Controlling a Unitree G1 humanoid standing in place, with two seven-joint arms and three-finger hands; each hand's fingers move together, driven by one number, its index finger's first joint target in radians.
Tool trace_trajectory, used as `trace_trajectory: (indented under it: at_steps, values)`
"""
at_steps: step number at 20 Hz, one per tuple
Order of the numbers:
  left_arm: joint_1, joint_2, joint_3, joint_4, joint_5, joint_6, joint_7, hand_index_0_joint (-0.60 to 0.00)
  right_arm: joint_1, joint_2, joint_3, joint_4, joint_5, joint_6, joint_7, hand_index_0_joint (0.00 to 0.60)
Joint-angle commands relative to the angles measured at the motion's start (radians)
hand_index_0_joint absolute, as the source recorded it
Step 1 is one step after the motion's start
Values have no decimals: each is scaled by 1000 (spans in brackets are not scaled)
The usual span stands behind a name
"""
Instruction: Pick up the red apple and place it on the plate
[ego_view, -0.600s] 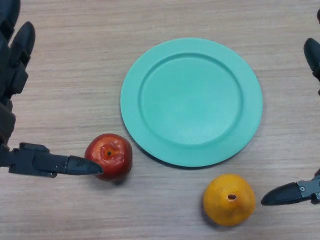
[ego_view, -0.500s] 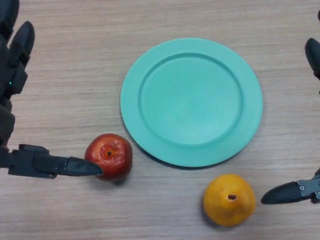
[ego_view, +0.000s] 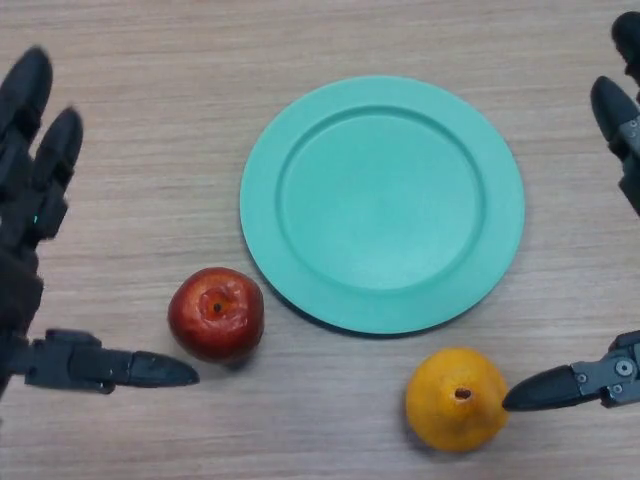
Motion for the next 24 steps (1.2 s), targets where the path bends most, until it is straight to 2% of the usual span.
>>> trace_trajectory:
  at_steps: [1,2,4,10,13,15,17,18,19,20,21,22,23,24]
  values:
    - [34,18,-29,41,110,-267,33,0,-28,-7,-20,-46,-24,-124,-6,0]
    - [46,17,-60,121,187,-358,63,0,-35,-7,-4,-35,-37,-127,-7,0]
    - [44,16,-84,247,235,-462,100,0,-42,-7,13,-33,-49,-119,-9,0]
    - [-44,32,-150,548,247,-634,134,0,-35,-4,30,-20,-52,-136,-8,0]
    - [-95,41,-181,646,254,-693,160,0,-34,-3,22,-30,-36,-126,-9,0]
    - [-128,44,-199,679,217,-690,133,0,-35,-4,16,-34,-29,-119,-11,0]
    - [-157,45,-214,710,273,-679,141,0,-36,-6,9,-44,-22,-102,-11,0]
    - [-170,47,-220,734,346,-687,169,0,-37,-7,3,-44,-19,-102,-9,0]
    - [-172,48,-221,738,364,-686,175,-100,-37,-7,2,-45,-18,-101,-9,0]
    - [-174,51,-225,747,405,-685,189,-250,-36,-7,0,-47,-16,-101,-8,0]
    - [-174,54,-228,752,438,-679,202,-349,-34,-6,-4,-48,-14,-104,-8,0]
    - [-175,59,-232,758,487,-667,225,-500,-29,-5,-10,-49,-10,-111,-7,0]
    - [-174,62,-232,757,518,-659,252,-598,-21,-4,-16,-47,-11,-124,-3,0]
    - [-173,63,-230,756,516,-663,260,-600,-21,-4,-14,-46,-15,-124,-4,0]
